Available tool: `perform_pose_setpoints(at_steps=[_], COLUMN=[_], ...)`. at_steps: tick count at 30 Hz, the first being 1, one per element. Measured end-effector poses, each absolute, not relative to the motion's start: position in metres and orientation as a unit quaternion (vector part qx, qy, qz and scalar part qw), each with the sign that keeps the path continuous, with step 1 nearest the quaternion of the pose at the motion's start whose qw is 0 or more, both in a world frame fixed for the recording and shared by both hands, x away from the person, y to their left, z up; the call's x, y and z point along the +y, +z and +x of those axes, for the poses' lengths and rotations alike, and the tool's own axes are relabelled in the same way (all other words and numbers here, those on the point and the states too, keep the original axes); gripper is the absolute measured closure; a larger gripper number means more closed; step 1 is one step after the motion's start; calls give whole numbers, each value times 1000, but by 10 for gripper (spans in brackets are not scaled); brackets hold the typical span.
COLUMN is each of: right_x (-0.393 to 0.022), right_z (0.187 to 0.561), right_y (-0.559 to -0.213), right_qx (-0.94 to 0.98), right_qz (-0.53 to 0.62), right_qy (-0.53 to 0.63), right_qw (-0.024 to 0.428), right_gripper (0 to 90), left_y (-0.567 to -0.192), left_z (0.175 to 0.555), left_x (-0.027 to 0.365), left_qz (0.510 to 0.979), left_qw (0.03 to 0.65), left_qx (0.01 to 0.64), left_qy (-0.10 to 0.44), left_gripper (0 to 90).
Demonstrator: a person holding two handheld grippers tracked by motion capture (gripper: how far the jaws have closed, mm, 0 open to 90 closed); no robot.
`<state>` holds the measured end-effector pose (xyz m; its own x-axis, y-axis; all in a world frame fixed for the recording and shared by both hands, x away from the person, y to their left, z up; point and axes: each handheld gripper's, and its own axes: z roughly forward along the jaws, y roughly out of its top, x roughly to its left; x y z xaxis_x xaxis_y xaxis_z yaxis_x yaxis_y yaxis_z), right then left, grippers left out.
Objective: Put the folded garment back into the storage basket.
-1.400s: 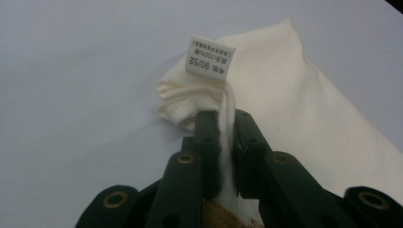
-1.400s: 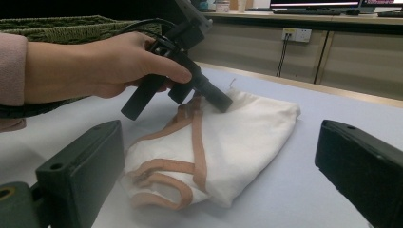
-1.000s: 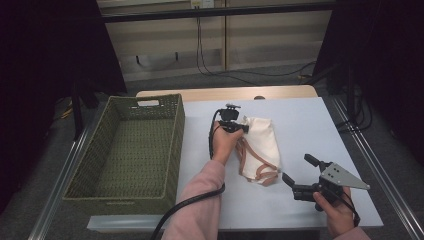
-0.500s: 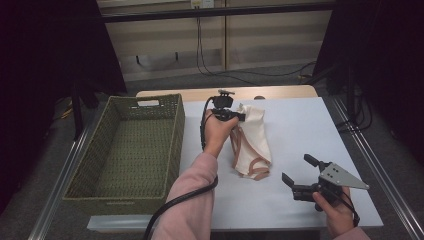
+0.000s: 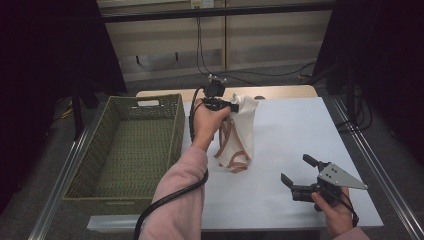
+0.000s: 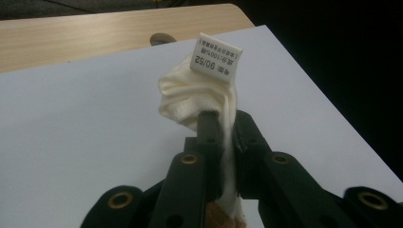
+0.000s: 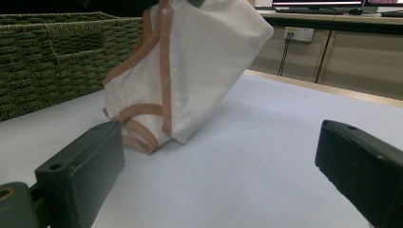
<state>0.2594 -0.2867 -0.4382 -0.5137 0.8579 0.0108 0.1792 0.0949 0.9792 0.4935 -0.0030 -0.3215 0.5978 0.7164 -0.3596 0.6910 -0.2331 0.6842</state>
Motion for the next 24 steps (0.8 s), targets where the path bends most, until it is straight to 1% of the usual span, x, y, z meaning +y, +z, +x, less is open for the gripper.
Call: perform_pose_setpoints(at_steps=[5, 24], right_x=[-287, -286], right_z=[260, 260], right_y=[-438, -438], right_qx=[674, 674], right_qz=[381, 381], right_qy=[551, 550], right_qw=[310, 312], right_gripper=[21, 21], left_y=[-314, -277], left_z=[492, 485], left_x=[1, 16], left_qz=[785, 789], left_qw=[426, 422], left_qx=[449, 447], left_qy=[9, 19], left_gripper=[838, 838])
